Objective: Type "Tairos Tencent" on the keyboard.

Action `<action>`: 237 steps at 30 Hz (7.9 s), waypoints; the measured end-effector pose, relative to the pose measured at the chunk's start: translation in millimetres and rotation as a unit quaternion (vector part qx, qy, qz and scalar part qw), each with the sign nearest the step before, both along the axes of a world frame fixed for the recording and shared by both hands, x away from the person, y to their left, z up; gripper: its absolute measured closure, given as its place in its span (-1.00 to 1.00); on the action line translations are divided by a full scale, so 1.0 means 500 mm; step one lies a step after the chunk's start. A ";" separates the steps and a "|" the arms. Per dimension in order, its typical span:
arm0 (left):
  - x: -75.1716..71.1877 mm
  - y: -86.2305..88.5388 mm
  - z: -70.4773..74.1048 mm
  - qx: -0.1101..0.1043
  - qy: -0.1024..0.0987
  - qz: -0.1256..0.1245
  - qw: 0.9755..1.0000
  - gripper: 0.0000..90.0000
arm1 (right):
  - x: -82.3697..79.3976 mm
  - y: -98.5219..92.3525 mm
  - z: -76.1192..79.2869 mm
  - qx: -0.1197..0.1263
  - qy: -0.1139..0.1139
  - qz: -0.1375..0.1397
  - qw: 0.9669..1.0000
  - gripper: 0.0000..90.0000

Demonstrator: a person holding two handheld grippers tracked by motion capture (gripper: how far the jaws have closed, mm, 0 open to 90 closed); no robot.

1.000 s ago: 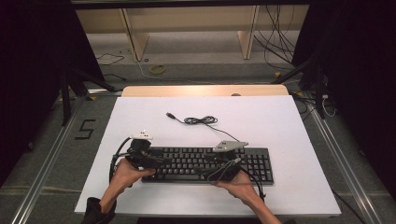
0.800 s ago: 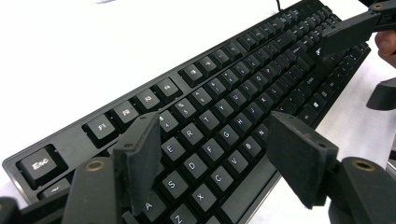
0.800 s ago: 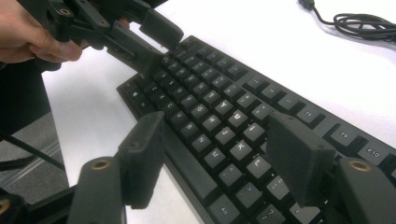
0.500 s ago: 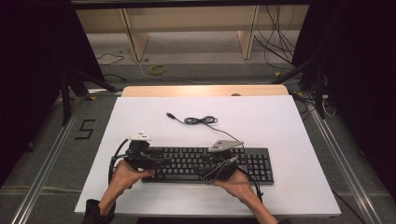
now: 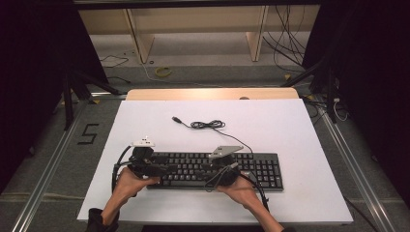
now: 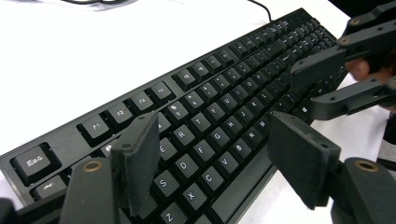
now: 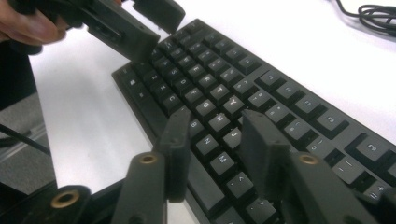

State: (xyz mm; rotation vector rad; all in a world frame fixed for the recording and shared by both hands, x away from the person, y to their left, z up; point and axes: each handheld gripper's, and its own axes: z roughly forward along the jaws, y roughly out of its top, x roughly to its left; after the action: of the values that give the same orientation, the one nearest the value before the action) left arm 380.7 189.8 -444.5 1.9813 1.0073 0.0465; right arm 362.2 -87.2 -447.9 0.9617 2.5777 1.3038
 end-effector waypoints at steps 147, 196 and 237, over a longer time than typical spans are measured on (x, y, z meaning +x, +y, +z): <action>0.036 -0.063 -0.012 0.053 -0.014 -0.030 0.998 0.07 | -0.027 -0.107 0.007 0.054 -0.016 -0.050 0.997 -0.16; 0.064 -0.103 -0.046 0.103 0.005 -0.050 0.993 0.98 | -0.051 -0.130 0.002 0.057 -0.015 -0.054 0.997 -0.29; 0.050 -0.092 -0.009 0.050 -0.001 -0.052 0.997 0.40 | -0.053 -0.141 0.005 0.061 -0.017 -0.062 0.996 -0.29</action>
State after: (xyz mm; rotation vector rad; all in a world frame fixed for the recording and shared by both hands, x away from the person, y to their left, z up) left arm 405.9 143.5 -449.1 2.1211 0.9157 0.0422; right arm 335.6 -157.7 -445.4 1.0886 2.3954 1.4435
